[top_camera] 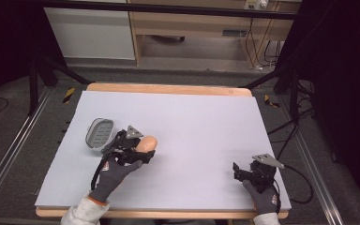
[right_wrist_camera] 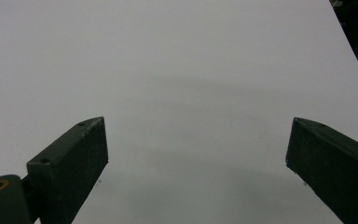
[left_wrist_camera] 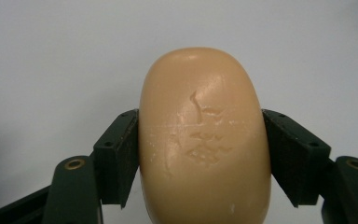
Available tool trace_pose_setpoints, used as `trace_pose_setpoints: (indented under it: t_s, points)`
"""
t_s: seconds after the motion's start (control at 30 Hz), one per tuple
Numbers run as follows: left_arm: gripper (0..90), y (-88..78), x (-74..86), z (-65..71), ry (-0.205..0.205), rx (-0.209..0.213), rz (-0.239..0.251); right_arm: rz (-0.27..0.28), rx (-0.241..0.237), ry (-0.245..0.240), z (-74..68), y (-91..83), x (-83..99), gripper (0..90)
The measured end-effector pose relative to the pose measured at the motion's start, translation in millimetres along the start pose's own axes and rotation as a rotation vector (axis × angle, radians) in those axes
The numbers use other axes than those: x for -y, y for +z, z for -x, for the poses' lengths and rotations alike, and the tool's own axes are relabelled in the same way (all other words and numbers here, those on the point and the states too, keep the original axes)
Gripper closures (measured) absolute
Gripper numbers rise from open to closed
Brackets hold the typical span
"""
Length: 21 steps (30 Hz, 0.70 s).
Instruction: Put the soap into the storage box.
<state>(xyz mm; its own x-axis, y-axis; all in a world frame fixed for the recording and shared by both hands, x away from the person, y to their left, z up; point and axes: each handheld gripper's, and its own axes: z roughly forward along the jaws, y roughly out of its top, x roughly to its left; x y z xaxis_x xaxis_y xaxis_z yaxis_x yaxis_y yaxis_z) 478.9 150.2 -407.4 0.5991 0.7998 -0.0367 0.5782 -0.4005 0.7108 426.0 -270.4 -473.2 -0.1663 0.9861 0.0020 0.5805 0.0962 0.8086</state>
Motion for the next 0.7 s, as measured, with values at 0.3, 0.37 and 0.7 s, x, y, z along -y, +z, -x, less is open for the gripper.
trace_pose_setpoints:
  t_s: [0.3, 0.37, 0.7]
  points:
    - [31.1, -8.6, 2.1, -24.1, -0.049, -0.034, 0.014, 0.002, -0.008, -0.005, -1.1, -0.9, -0.1, 5.8]
    - [31.1, -10.2, 1.9, -28.4, -0.055, -0.042, 0.015, 0.002, -0.007, -0.005, -1.4, -0.8, -0.1, 5.8]
    - [31.2, -22.1, -0.3, -52.8, -0.093, -0.08, 0.042, 0.001, -0.008, -0.01, -1.9, -0.4, -0.6, 5.8]
